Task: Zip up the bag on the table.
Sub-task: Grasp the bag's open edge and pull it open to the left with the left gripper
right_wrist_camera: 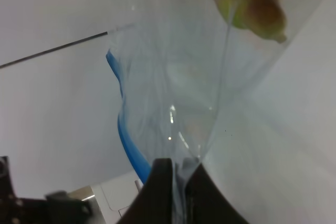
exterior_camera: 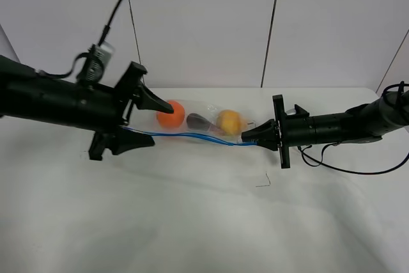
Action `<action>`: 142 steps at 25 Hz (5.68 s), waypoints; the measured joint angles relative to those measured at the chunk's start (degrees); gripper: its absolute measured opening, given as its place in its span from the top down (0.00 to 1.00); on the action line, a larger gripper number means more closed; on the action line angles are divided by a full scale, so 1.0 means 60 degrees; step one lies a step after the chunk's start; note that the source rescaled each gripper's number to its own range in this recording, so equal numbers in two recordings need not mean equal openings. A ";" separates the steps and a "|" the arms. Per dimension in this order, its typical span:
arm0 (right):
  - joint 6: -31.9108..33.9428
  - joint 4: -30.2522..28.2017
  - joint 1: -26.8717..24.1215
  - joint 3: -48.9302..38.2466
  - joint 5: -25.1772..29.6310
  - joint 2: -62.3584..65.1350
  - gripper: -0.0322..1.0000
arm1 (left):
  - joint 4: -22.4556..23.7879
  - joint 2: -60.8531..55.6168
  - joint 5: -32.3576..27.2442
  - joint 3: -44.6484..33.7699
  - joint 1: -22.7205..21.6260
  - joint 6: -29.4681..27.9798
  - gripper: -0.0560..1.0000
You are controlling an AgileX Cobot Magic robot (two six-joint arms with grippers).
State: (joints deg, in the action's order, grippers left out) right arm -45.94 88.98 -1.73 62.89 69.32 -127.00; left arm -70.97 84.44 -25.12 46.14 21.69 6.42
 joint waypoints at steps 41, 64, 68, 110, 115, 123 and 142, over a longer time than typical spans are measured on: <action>0.0000 -0.0061 0.0000 0.0000 0.0000 0.0000 0.97 | -0.4755 0.5022 0.1363 0.2674 0.2594 0.0218 0.41; -0.0008 -0.0135 0.0000 0.0000 -0.0089 0.0000 0.97 | -0.4773 0.5022 0.1717 0.2674 0.2594 -0.0316 0.83; -0.0017 -0.0135 0.0000 0.0000 -0.0138 0.0000 0.97 | -0.4773 0.5022 0.1810 0.2674 0.2594 -0.0316 0.94; 0.0002 0.0185 0.0000 0.0029 -0.0105 0.0000 0.97 | -0.2579 0.4670 -0.0556 0.2687 -0.1296 0.0277 0.95; 0.0002 0.0185 0.0000 0.0029 -0.0096 0.0000 0.97 | -0.1943 0.4670 -0.1108 0.2687 -0.2162 0.0210 0.95; 0.0002 0.0185 0.0000 0.0029 -0.0088 0.0000 0.97 | -0.1033 0.4670 -0.1746 0.2687 -0.3841 0.0181 0.95; 0.0002 0.0100 0.0022 0.0029 -0.0060 0.0000 0.97 | -0.0254 0.4670 -0.2149 0.2687 -0.4952 0.0619 0.37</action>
State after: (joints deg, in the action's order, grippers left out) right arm -45.92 89.59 -1.60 63.06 68.96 -127.00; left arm -72.49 112.46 -38.02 62.26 -8.03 10.13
